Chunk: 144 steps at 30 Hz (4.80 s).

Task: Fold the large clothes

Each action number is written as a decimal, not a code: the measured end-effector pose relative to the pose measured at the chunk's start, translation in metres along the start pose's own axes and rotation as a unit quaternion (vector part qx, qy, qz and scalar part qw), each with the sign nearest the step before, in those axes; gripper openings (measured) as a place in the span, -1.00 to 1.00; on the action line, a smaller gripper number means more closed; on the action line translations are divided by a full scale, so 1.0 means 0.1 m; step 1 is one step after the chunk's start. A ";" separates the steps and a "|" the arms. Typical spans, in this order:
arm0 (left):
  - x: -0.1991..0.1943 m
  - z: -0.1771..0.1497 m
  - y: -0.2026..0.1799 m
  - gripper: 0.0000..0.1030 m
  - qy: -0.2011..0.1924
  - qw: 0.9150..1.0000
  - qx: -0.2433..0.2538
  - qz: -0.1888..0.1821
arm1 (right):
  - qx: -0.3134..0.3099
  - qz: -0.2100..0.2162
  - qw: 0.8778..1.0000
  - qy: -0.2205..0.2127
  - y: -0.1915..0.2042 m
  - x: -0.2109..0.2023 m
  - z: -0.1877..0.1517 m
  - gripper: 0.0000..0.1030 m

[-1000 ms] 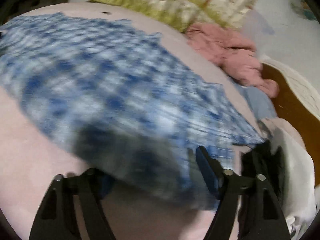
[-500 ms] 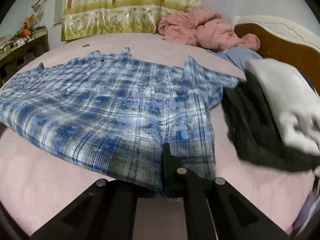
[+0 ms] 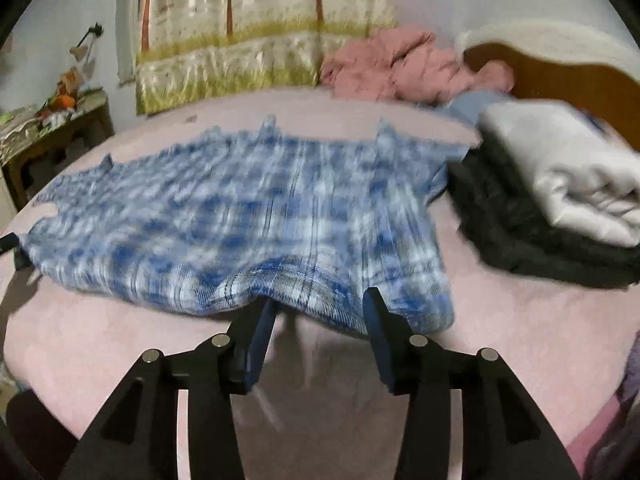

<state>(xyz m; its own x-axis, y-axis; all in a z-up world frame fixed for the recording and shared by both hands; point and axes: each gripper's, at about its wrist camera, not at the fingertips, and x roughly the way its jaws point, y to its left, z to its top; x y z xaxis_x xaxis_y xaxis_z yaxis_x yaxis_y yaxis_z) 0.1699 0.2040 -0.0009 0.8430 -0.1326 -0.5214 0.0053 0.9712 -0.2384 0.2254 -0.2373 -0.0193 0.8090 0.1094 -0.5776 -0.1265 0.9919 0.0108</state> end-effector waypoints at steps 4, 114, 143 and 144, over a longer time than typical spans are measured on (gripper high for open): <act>0.03 0.30 0.20 1.00 -0.023 0.998 -0.050 0.003 | 0.033 0.042 0.998 -0.040 0.04 -0.18 0.12 0.14; -0.01 0.88 0.11 0.99 -0.117 0.983 0.083 0.116 | -0.029 -0.067 0.982 -0.172 0.09 -0.72 0.23 0.62; 0.72 0.75 1.21 0.99 0.034 0.984 -0.083 0.153 | -0.034 -0.060 0.991 -0.113 0.15 -0.22 0.18 0.62; 0.81 0.72 1.36 0.99 0.055 0.978 -0.112 0.164 | -0.036 -0.060 0.991 -0.111 0.16 -0.20 0.18 0.62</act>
<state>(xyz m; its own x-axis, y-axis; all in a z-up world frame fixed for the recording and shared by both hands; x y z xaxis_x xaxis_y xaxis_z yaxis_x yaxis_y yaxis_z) 0.2773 0.3397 -0.0163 0.7165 0.1475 -0.6818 -0.3850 0.8987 -0.2101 0.2176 -0.2223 0.0069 0.9263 0.0109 -0.3767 -0.0561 0.9924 -0.1091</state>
